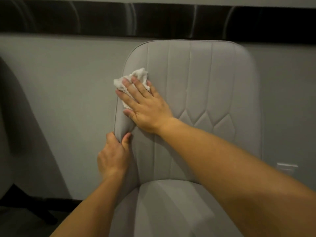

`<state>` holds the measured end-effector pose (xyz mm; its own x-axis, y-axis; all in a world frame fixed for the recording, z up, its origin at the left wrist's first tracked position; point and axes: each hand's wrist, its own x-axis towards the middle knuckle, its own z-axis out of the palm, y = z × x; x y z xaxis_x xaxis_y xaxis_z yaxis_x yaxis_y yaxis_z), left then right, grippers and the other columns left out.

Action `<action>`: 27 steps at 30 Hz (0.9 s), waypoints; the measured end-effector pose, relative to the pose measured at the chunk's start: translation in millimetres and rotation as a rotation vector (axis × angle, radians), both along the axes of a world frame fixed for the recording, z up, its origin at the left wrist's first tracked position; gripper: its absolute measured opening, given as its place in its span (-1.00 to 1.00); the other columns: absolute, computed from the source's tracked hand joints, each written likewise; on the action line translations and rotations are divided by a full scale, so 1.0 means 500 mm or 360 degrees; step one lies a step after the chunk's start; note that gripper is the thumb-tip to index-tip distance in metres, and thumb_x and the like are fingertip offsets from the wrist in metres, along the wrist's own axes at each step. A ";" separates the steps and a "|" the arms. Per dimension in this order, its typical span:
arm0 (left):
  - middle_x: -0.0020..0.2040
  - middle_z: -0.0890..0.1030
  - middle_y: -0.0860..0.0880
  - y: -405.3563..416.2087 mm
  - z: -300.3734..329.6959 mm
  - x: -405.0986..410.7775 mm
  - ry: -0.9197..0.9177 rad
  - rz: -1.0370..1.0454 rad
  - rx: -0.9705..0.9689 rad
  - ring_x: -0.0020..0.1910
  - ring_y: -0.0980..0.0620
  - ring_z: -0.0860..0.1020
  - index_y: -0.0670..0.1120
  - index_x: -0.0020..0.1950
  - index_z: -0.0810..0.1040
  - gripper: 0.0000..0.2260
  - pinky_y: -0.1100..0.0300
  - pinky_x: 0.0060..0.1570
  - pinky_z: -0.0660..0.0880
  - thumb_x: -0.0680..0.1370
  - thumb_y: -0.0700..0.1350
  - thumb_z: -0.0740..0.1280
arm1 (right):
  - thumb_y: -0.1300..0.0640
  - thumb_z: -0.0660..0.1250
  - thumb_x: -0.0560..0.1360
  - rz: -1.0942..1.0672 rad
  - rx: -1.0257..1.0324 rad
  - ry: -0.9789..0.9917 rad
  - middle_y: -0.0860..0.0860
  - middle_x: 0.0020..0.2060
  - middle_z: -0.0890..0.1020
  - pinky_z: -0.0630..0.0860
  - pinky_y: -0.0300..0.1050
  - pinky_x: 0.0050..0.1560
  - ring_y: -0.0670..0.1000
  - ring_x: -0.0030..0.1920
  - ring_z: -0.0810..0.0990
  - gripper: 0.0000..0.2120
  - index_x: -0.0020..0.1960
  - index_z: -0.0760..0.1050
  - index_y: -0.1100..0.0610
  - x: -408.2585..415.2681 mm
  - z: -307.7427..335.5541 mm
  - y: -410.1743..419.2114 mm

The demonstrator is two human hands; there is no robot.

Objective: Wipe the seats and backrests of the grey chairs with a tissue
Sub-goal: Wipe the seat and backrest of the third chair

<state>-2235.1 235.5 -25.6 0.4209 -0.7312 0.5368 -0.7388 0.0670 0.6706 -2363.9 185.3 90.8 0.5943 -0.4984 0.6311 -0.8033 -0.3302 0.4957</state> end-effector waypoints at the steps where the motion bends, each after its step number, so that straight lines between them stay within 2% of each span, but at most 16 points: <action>1: -0.09 0.57 -0.35 -0.001 -0.001 0.001 -0.0002 0.0006 0.0001 -0.15 -0.39 0.53 -0.03 -0.09 0.20 -0.51 -0.03 -0.29 0.27 0.42 0.40 -0.06 | -0.17 -0.06 0.66 -0.0044 -0.0026 0.0079 0.03 0.61 0.00 -0.18 0.13 0.55 0.09 0.60 -0.08 -0.44 0.62 -0.04 -0.04 -0.025 0.006 -0.001; 6: -0.08 0.57 -0.38 -0.005 -0.006 0.003 -0.0014 0.0035 -0.0030 -0.17 -0.42 0.53 -0.09 -0.03 0.28 -0.45 -0.04 -0.30 0.27 0.44 0.40 -0.04 | -0.10 0.00 0.67 -0.0452 -0.0033 -0.0072 0.12 0.61 -0.07 -0.17 0.19 0.55 0.16 0.60 -0.13 -0.40 0.63 -0.09 0.06 -0.220 -0.016 0.022; 10: -0.07 0.56 -0.38 -0.005 -0.005 0.004 -0.0014 0.0031 0.0000 -0.15 -0.42 0.53 -0.11 -0.02 0.29 -0.47 -0.04 -0.29 0.27 0.47 0.37 0.00 | -0.11 0.00 0.67 -0.0786 -0.0142 -0.0257 0.21 0.59 -0.08 -0.28 0.21 0.53 0.22 0.59 -0.17 -0.37 0.62 -0.06 0.16 -0.363 -0.054 0.085; 13: -0.05 0.56 -0.38 -0.007 -0.007 0.005 -0.0014 0.0005 0.0012 -0.13 -0.43 0.52 -0.13 0.02 0.31 -0.48 -0.05 -0.27 0.26 0.51 0.34 0.02 | -0.14 -0.08 0.64 -0.0891 -0.0175 -0.0296 0.25 0.59 -0.05 -0.26 0.24 0.54 0.24 0.59 -0.15 -0.35 0.61 -0.02 0.18 -0.380 -0.061 0.101; 15: -0.05 0.56 -0.39 -0.008 -0.008 0.004 0.0006 0.0003 0.0023 -0.13 -0.43 0.52 -0.13 0.03 0.31 -0.49 -0.05 -0.27 0.26 0.52 0.33 0.03 | -0.15 -0.12 0.63 -0.0910 -0.0167 -0.0440 0.25 0.59 -0.05 -0.26 0.23 0.53 0.24 0.58 -0.15 -0.35 0.61 -0.01 0.17 -0.356 -0.063 0.095; 18: -0.05 0.56 -0.38 -0.005 -0.006 0.004 0.0023 -0.0008 0.0034 -0.12 -0.42 0.52 -0.13 0.02 0.30 -0.52 -0.05 -0.27 0.26 0.53 0.31 0.05 | -0.11 -0.07 0.62 -0.0727 -0.0092 -0.0803 0.23 0.59 0.00 -0.22 0.22 0.52 0.23 0.59 -0.09 -0.38 0.60 0.06 0.15 -0.293 -0.090 0.078; 21: -0.07 0.57 -0.36 -0.004 -0.001 0.004 0.0011 -0.0020 0.0067 -0.12 -0.40 0.53 -0.12 0.01 0.30 -0.54 -0.07 -0.25 0.31 0.54 0.29 0.06 | -0.03 0.06 0.63 -0.0376 0.0016 -0.0965 0.21 0.58 0.07 -0.10 0.24 0.54 0.21 0.58 -0.04 -0.43 0.58 0.14 0.17 -0.198 -0.131 0.059; 24: -0.08 0.57 -0.35 -0.002 -0.002 0.004 0.0015 -0.0029 0.0037 -0.13 -0.40 0.52 -0.11 -0.01 0.29 -0.55 -0.07 -0.25 0.32 0.54 0.29 0.02 | 0.01 0.09 0.64 0.0025 0.0077 -0.0929 0.18 0.57 0.15 0.04 0.26 0.53 0.19 0.58 0.02 -0.47 0.56 0.19 0.16 -0.075 -0.161 0.040; 27: -0.10 0.58 -0.30 -0.002 -0.005 0.007 -0.0002 -0.0047 -0.0009 -0.17 -0.36 0.52 -0.07 -0.05 0.26 -0.54 -0.04 -0.30 0.31 0.52 0.33 -0.07 | -0.07 -0.02 0.64 0.0070 0.0111 -0.0824 0.08 0.60 0.02 -0.12 0.16 0.55 0.10 0.60 -0.10 -0.44 0.60 0.04 0.08 -0.003 -0.177 0.027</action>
<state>-2231.7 234.5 -28.4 0.3986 -0.7403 0.5414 -0.7370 0.0928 0.6694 -2365.4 198.9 2.2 0.2344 -0.5316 0.8139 -0.9220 -0.3871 0.0127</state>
